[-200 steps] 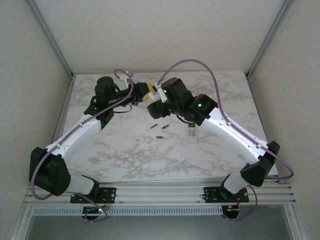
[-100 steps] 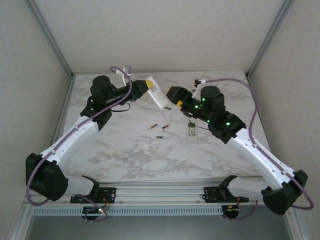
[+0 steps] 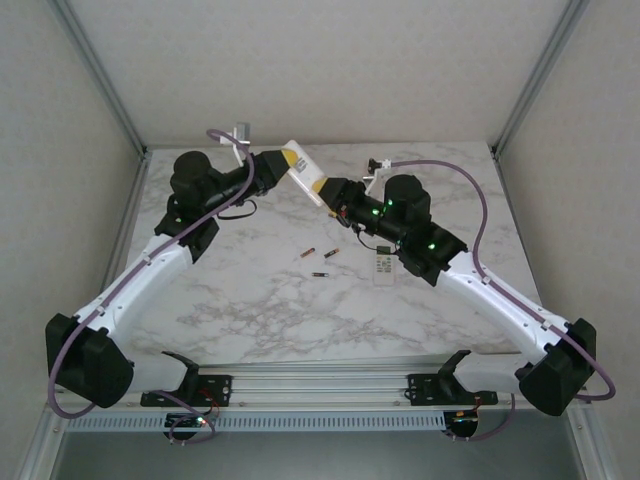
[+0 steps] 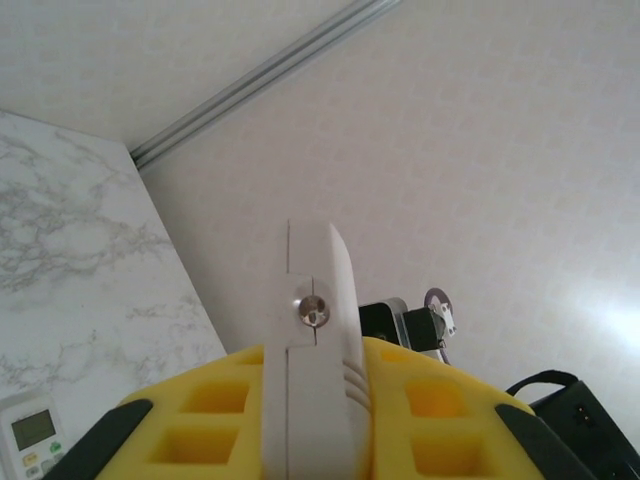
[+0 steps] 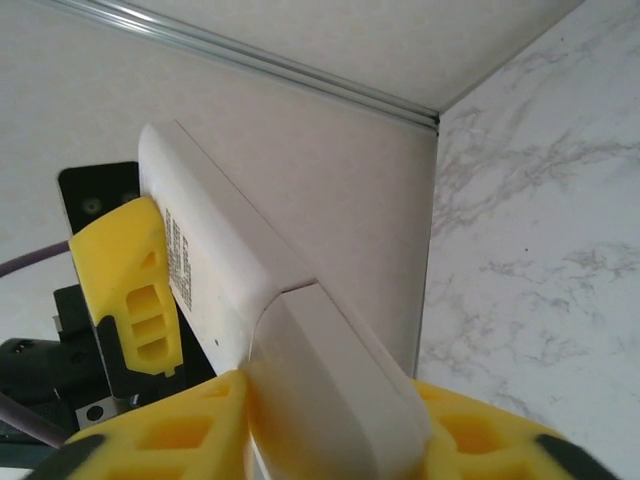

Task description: Load the batteries into the remote control

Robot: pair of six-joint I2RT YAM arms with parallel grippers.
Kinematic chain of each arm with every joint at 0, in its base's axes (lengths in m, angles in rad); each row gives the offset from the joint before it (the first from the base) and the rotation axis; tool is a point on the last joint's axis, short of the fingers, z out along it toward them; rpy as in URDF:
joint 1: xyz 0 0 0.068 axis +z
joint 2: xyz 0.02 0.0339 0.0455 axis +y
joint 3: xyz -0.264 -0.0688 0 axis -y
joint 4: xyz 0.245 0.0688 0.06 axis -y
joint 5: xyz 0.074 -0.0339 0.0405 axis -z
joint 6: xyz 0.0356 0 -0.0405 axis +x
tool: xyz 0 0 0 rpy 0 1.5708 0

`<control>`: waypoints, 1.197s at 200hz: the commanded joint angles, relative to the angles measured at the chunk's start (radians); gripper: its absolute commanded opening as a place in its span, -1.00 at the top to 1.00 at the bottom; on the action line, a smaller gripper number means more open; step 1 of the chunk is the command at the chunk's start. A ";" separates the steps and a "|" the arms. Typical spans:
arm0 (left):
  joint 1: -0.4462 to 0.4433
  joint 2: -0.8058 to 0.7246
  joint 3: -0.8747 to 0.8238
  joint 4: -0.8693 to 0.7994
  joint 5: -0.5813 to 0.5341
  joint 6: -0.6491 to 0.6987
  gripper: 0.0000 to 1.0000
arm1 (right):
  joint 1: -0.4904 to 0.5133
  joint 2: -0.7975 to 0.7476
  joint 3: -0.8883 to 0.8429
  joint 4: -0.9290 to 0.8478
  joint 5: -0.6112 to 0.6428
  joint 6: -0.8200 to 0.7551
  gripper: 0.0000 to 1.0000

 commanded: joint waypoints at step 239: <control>0.034 -0.045 -0.011 -0.058 -0.054 0.049 1.00 | 0.008 -0.073 -0.197 -0.006 0.088 -0.049 0.30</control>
